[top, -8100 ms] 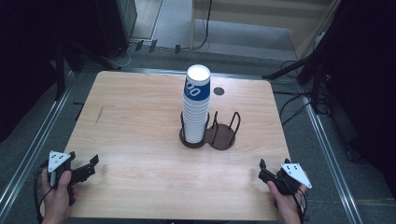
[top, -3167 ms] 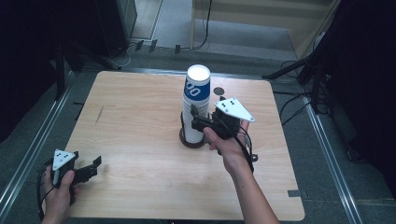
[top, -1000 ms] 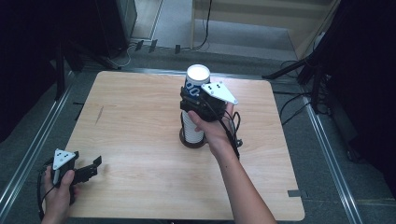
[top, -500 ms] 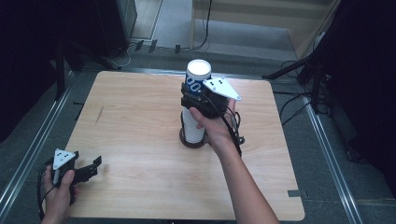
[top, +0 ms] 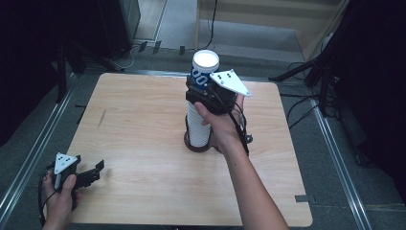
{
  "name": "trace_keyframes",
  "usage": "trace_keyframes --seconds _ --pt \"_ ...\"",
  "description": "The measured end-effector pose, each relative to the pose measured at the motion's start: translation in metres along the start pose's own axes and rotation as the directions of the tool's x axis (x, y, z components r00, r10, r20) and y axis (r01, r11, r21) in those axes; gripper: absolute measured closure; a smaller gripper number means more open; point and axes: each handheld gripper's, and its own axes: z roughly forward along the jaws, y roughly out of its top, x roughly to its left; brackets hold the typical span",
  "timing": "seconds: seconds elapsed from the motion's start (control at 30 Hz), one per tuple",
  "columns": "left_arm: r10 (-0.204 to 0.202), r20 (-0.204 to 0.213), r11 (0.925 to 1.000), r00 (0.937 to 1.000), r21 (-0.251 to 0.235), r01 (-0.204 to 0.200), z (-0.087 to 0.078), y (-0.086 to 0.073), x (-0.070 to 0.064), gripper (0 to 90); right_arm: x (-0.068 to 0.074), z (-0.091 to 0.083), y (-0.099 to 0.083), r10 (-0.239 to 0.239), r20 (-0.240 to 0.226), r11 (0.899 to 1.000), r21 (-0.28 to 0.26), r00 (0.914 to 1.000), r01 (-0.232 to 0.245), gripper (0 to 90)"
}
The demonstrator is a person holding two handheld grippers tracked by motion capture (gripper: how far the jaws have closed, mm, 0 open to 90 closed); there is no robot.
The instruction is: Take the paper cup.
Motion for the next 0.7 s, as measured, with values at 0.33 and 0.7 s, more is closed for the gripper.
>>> trace_keyframes --seconds 0.33,0.7 --pt "-0.004 0.001 1.0000 1.0000 0.000 0.004 0.000 0.000 0.000 14.4 0.001 -0.003 0.017 -0.006 0.005 1.000 -0.026 1.0000 0.006 18.0" --pt "-0.004 0.000 1.0000 1.0000 0.001 0.004 0.000 0.000 0.001 14.4 -0.012 -0.011 0.027 0.020 0.022 0.999 -0.050 0.9996 -0.018 17.9"
